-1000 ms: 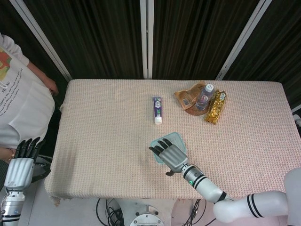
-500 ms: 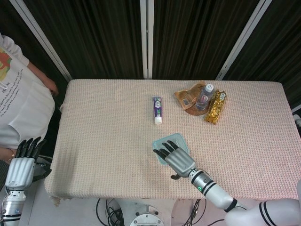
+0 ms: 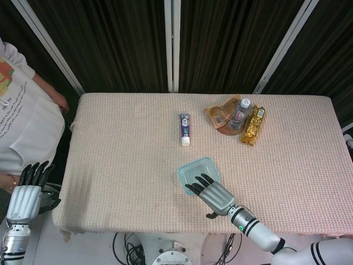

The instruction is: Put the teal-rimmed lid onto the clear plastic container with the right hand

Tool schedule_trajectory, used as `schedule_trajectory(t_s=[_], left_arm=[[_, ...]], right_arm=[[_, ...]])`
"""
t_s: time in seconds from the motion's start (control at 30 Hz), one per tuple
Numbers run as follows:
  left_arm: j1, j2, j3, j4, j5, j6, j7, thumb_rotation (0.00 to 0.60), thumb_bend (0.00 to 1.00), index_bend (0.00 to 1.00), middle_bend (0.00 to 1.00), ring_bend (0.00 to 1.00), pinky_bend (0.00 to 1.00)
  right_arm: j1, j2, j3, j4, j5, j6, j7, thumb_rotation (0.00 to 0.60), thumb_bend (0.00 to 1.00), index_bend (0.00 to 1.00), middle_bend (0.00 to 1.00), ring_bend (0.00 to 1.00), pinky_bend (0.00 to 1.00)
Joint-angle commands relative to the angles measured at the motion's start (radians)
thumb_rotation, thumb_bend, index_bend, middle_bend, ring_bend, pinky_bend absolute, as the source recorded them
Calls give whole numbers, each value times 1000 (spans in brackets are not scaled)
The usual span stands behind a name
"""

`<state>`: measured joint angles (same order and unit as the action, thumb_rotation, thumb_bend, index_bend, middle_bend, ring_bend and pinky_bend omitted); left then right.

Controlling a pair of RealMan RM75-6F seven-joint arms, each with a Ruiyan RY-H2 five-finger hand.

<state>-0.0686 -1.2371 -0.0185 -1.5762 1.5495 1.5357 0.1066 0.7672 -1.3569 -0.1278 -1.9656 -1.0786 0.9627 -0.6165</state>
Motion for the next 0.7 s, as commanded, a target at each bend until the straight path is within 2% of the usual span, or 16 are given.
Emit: schedule_trajectory(t_s=[0.03,0.4,0.57,0.7], left_arm=[[0,0,0,1,0,1,-1,600,0,109,45,0,0],[-3,0,-3,3,3,-1,-3,600,0,110,45,0,0],[-7,0,-4,1,6,-3,1,600,0,110,45,0,0],[-8,1,-4,-4,4,-8,7,600,0,109,45,0,0]], right_arm=[[-4,-2,3,1,-1,2,-1,600,26,0,205,0,0],[-62,79,56,-37,-77,105,81,600,26,0,196,0,0],[-68,96,109,7,-26,108,127,600,26,0,187,0,0],[-43,83,143,67,36,47,153,600,25,0,186,0,0]])
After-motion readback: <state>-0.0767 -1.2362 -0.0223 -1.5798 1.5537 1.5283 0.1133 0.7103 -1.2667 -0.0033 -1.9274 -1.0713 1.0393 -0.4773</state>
